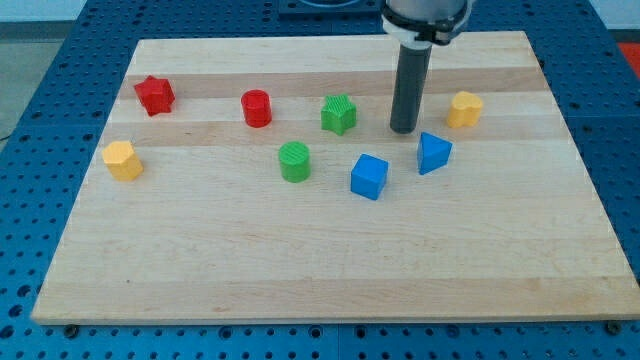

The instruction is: Push the triangle to the bottom right of the cube

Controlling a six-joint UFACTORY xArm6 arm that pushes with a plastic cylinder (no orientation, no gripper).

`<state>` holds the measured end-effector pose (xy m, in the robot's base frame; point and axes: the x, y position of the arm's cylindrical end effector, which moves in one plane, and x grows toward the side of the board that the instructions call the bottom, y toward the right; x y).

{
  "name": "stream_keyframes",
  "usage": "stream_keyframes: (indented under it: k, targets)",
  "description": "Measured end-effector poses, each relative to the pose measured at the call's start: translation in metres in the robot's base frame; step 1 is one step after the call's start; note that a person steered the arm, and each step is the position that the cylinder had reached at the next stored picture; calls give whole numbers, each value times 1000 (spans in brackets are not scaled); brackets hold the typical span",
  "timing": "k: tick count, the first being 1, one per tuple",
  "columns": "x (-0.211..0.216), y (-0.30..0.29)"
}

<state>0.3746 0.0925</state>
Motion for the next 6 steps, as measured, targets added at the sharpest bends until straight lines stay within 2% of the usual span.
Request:
stream_keyframes:
  k: [1,2,3,4,6]
  targets:
    - [14,32]
    - [51,32]
    - [85,-14]
    - [104,-31]
    - [66,-7]
